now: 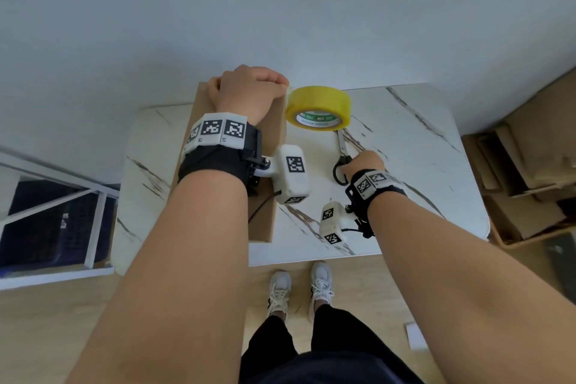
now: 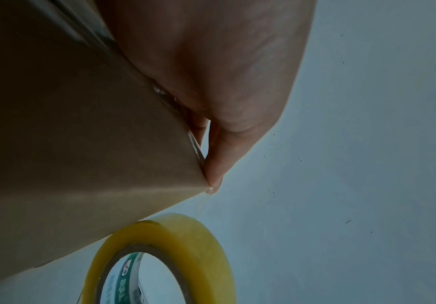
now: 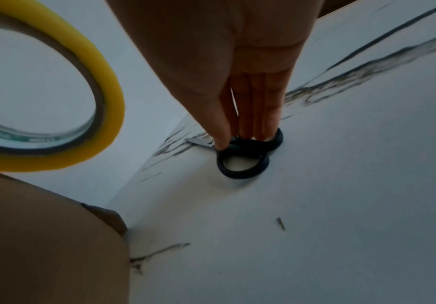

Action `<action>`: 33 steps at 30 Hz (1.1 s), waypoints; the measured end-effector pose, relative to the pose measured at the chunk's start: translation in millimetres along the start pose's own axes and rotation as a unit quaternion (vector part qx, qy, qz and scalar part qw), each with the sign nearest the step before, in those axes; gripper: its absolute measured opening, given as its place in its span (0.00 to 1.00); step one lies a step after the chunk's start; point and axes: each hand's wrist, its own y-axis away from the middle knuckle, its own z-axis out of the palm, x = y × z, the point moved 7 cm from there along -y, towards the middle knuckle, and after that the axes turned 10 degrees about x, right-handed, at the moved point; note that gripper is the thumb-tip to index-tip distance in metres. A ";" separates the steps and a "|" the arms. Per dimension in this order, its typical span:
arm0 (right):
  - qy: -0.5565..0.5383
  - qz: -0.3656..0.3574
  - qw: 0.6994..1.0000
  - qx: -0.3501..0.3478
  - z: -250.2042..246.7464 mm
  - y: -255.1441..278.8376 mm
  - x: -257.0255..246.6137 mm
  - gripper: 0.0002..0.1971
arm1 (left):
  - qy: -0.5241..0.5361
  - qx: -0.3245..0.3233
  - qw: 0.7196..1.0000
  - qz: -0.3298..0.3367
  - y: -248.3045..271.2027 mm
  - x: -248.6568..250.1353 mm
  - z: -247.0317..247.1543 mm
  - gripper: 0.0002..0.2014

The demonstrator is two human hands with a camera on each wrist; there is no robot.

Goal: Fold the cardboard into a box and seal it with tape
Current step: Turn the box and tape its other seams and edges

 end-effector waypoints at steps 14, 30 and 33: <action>-0.029 0.025 0.999 -0.016 5.5 14.5 -0.4 0.19 | 0.012 0.002 1.000 -0.002 0.8 -2.1 2.4 0.06; -0.350 0.058 0.925 -0.135 -77.0 56.8 -41.2 0.15 | -0.020 -0.052 0.998 -0.001 12.5 -3.0 -12.5 0.11; -0.363 0.030 0.917 -0.159 -86.6 70.5 -53.3 0.12 | -0.017 -0.028 0.999 -0.011 8.0 -5.9 -16.5 0.11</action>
